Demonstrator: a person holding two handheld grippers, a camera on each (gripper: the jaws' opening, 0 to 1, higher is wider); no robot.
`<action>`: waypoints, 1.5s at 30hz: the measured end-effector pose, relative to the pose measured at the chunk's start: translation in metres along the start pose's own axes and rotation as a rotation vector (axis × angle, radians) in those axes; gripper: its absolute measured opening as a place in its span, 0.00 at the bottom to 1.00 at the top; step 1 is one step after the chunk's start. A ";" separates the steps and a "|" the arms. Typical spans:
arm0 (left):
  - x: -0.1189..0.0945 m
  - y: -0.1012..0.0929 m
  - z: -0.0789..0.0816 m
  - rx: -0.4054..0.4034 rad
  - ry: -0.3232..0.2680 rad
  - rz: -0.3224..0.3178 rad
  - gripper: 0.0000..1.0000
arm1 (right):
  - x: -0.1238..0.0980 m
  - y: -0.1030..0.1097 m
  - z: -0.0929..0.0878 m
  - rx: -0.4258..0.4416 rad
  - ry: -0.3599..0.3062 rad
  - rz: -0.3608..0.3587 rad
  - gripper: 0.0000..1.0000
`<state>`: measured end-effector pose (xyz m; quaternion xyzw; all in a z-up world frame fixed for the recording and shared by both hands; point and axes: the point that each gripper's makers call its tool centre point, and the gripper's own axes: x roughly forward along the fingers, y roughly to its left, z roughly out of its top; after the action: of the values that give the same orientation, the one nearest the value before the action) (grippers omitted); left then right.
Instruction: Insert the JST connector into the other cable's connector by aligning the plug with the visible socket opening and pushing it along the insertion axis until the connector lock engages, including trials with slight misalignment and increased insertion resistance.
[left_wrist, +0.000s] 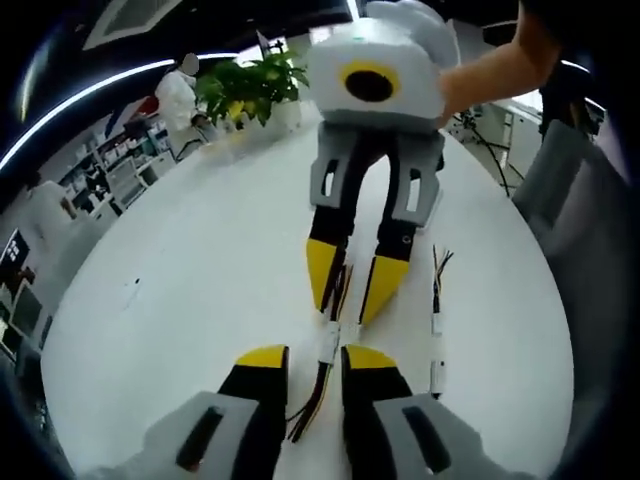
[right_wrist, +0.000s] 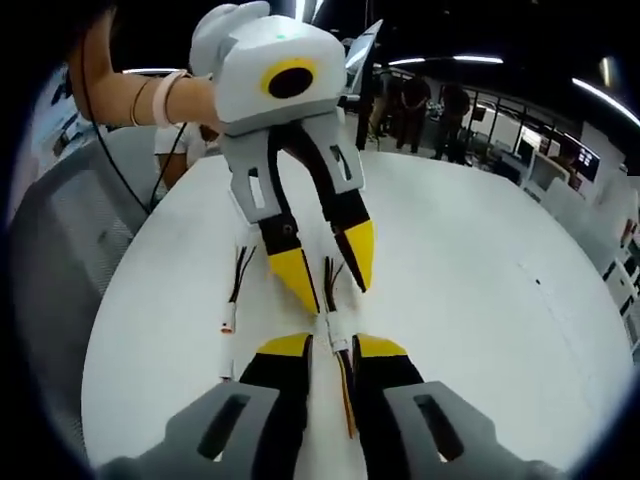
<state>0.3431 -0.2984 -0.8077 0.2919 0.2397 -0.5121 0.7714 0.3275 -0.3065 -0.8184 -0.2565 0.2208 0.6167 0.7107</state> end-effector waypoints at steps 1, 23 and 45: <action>-0.002 0.000 0.002 -0.005 -0.007 0.000 0.14 | -0.001 0.000 0.000 0.001 -0.001 0.000 0.14; -0.013 -0.013 0.002 0.009 0.003 0.015 0.24 | -0.021 0.008 0.005 -0.016 0.002 -0.011 0.20; -0.025 -0.053 0.000 0.003 -0.005 -0.010 0.22 | -0.032 0.044 0.001 -0.035 0.003 0.002 0.20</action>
<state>0.2851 -0.2983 -0.8023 0.2906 0.2385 -0.5171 0.7689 0.2794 -0.3252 -0.8015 -0.2695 0.2113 0.6209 0.7051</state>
